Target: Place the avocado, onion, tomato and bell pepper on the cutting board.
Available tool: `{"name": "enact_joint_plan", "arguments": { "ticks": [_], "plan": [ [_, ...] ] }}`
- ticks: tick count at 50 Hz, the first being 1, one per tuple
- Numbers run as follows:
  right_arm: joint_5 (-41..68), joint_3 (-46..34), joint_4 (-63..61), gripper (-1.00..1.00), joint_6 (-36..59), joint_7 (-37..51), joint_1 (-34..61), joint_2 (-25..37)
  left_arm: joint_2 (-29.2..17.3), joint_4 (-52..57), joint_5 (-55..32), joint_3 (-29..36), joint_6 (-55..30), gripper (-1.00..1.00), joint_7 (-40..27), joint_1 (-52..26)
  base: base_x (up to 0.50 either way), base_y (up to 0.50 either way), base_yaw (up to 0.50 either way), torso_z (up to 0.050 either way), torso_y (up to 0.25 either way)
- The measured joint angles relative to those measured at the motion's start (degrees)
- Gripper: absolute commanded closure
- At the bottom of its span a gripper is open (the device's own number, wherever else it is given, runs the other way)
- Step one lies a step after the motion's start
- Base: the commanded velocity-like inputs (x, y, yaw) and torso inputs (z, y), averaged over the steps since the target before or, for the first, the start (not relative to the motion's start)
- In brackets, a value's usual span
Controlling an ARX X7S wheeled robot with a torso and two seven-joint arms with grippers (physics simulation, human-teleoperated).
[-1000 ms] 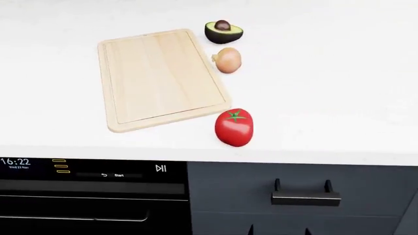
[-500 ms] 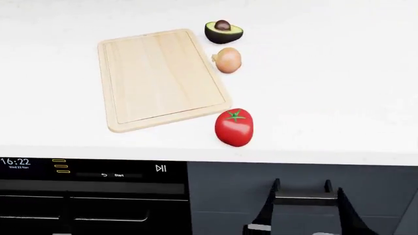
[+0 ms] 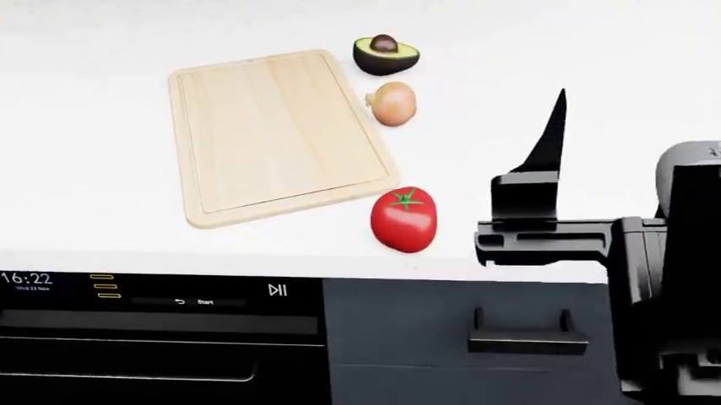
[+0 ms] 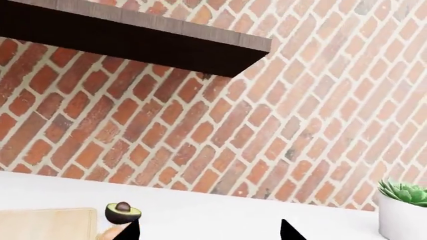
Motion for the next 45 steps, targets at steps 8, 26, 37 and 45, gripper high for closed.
{"name": "enact_joint_plan", "arguments": {
  "ticks": [8, 26, 37, 45],
  "plan": [
    [3.82, -2.05, 4.16, -1.00, 6.40, -0.61, 12.74, 3.63, -5.58, -3.79, -13.77, -1.27, -9.46, -1.00, -6.53, -13.96, 0.00, 0.00, 0.00, 0.000, 0.000],
    [6.40, -7.36, 22.57, -1.00, 12.39, -2.01, 39.11, 2.86, -10.11, -22.67, -24.25, 10.69, -18.52, -1.00, -9.64, -49.70, 0.04, 0.00, 0.00, 0.000, 0.000],
    [4.83, -12.45, 30.74, -1.00, 10.38, -3.46, 46.25, 2.72, -11.07, -28.85, -25.27, 15.65, -18.91, -1.00, -8.76, -60.12, 0.45, -0.14, 0.00, 0.000, 0.000],
    [4.31, -14.75, 33.33, -1.00, 9.66, -4.14, 48.62, 3.00, -11.67, -30.81, -26.11, 17.27, -18.41, -1.00, -8.63, -63.03, 0.49, -0.10, 0.00, 0.000, 0.000]
  ]
}}
